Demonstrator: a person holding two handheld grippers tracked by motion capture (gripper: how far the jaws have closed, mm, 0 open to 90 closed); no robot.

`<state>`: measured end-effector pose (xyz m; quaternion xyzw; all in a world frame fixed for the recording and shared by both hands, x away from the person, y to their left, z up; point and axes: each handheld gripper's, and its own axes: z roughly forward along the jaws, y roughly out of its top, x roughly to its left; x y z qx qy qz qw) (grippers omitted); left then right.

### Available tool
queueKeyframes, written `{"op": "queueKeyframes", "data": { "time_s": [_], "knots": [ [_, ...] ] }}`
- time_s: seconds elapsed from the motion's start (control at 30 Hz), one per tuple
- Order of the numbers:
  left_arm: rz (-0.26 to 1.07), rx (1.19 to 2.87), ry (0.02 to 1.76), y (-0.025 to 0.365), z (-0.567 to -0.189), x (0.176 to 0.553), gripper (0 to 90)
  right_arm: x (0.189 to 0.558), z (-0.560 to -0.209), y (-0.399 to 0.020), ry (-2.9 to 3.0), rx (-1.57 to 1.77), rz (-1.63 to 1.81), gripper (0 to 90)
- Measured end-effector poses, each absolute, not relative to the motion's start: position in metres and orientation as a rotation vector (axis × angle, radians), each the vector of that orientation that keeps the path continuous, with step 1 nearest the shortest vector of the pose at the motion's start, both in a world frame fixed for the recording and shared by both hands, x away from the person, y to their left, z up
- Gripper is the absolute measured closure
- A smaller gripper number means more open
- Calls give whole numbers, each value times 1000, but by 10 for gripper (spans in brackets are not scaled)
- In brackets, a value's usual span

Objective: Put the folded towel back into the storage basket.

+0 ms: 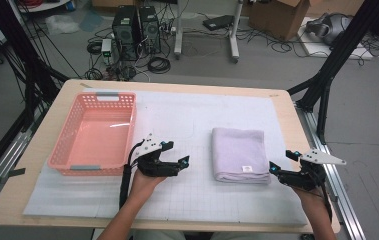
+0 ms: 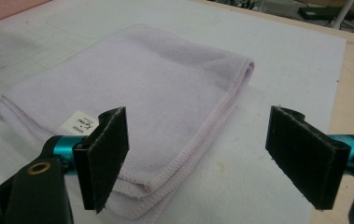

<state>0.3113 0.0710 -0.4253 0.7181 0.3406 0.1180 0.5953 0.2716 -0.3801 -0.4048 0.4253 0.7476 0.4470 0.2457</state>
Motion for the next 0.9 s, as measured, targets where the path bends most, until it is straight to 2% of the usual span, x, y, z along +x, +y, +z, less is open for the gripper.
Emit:
{"op": "queueKeyframes", "data": {
  "time_s": [0.53, 0.9],
  "knots": [
    [255, 1705, 812, 62, -424, 318, 188, 272, -409, -385, 2043, 1188, 1221, 201],
    [200, 1729, 849, 40, -417, 336, 192, 271, -409, -388, 2038, 1200, 1211, 201]
  ]
}}
